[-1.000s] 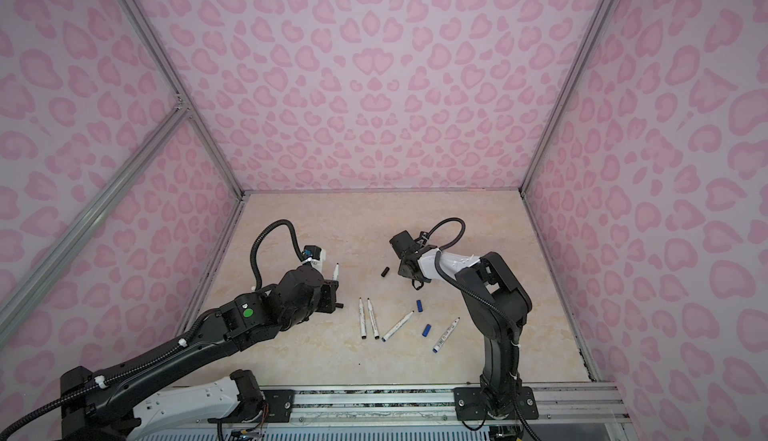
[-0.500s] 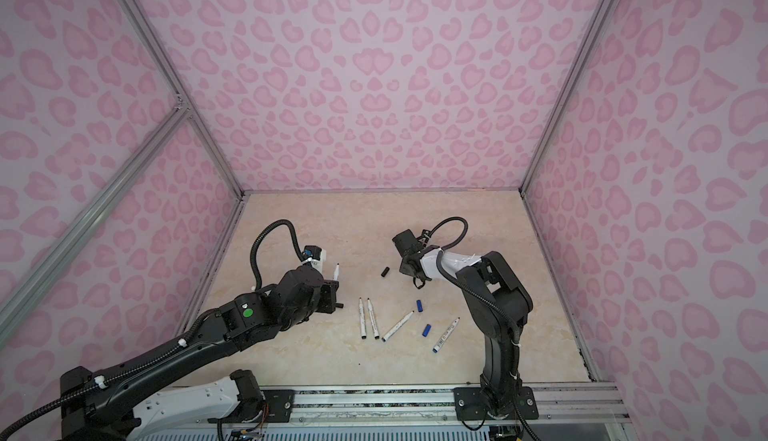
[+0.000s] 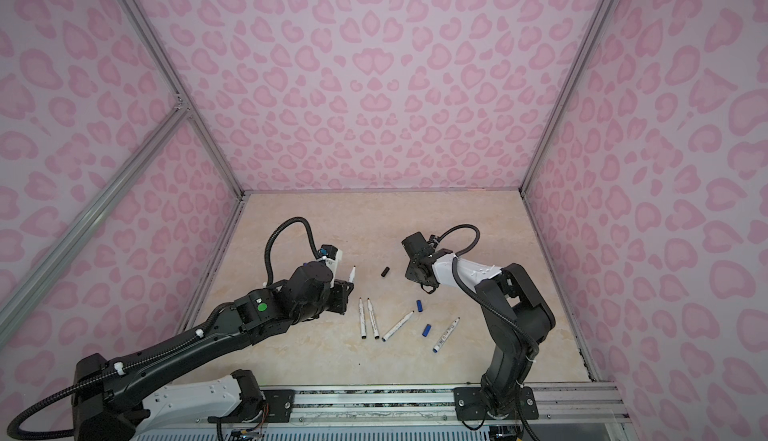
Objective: Insert the pens into the pen caps
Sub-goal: 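Lift the blue cap with the right gripper while the left raises the marker, then carry the blue cap with the right gripper toward the left gripper's marker tip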
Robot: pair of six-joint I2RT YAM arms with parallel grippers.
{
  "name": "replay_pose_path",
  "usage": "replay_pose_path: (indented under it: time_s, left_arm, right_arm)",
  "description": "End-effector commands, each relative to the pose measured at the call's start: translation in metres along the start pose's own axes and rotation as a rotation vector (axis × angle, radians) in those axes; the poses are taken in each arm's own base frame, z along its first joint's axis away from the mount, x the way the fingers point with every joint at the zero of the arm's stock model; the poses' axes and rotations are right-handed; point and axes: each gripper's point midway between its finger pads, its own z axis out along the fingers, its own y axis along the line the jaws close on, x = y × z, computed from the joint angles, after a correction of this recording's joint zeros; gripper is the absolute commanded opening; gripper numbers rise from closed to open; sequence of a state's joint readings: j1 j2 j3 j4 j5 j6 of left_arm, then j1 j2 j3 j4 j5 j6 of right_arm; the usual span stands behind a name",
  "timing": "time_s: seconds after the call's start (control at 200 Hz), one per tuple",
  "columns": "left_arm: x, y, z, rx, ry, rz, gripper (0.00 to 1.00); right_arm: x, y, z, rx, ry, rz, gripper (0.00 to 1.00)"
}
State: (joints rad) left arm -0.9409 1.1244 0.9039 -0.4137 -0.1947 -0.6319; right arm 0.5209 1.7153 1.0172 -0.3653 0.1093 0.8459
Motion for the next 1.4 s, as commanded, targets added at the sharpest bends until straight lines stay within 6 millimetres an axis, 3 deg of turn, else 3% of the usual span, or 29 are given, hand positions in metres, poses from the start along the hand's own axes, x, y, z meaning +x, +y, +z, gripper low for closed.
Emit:
replay_pose_path:
  time_s: [0.0,0.245,0.445,0.71,1.08,1.395]
  left_arm:
    - [-0.010,-0.034,0.003,0.153,-0.009,0.013,0.03]
    - [-0.009,-0.063,0.016,0.233,0.029,0.048,0.03]
    - [0.001,-0.076,0.020,0.262,0.057,0.078,0.03]
    - [0.008,-0.083,0.007,0.326,0.034,0.082,0.03]
    - [0.009,-0.107,-0.013,0.508,0.000,0.076,0.03]
    - [0.008,-0.116,-0.017,0.536,-0.015,0.087,0.03]
  right_arm:
    - [-0.002,-0.013,-0.016,0.005,-0.013,0.013,0.07]
    - [-0.019,-0.032,-0.057,-0.031,-0.080,0.052,0.04]
    - [-0.031,-0.026,-0.082,-0.089,-0.122,0.067,0.04]
    - [-0.034,-0.018,-0.102,-0.192,-0.160,0.097,0.04]
    - [-0.052,-0.003,-0.175,-0.427,-0.288,0.139,0.06]
    - [-0.057,0.008,-0.206,-0.548,-0.324,0.157,0.06]
